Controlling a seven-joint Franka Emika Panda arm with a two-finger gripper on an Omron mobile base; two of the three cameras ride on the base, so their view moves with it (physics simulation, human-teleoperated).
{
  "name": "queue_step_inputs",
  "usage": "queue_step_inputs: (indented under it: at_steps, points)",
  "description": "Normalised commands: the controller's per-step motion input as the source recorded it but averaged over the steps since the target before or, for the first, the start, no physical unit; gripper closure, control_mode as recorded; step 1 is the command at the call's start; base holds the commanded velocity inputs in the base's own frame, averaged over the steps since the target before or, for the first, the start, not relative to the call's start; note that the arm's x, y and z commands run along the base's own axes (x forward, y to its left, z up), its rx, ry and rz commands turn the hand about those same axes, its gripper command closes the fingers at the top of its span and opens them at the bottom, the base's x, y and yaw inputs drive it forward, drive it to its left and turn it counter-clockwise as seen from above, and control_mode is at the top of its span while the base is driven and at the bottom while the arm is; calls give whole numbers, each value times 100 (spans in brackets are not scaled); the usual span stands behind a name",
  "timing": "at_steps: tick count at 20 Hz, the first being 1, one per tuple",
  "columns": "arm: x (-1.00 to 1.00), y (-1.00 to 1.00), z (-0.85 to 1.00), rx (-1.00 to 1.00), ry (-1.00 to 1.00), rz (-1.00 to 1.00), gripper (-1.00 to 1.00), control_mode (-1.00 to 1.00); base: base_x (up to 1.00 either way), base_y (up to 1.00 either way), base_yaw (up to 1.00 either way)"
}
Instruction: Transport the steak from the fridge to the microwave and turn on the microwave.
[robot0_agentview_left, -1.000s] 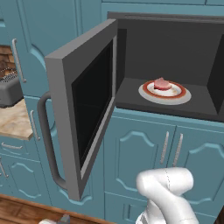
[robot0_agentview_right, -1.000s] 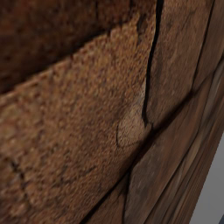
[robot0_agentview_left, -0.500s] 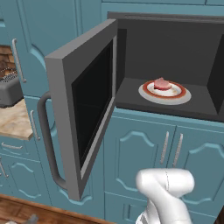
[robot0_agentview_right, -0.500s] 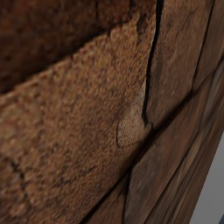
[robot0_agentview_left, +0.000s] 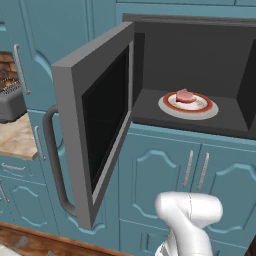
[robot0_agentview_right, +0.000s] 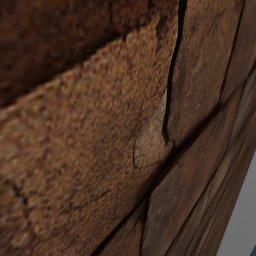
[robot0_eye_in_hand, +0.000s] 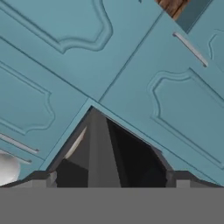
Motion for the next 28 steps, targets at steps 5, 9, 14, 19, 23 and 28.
queue_step_inputs:
  at_steps: [5, 9, 14, 19, 23, 28]
  points:
    - [66, 25, -34, -2, -1, -2, -100, -100, 0, 0, 0]
    - [64, 19, -31, 0, -6, -2, -100, -100, 0, 0, 0]
    - [57, 20, -24, 0, -8, -3, -100, -100, 0, 0, 0]
    - [56, 28, -31, 0, -9, -4, -100, -100, 0, 0, 0]
    - [50, 25, -17, 0, -9, -5, -100, -100, 0, 0, 0]
    - [38, 9, -1, 0, -12, -8, -100, -100, 0, 0, 0]
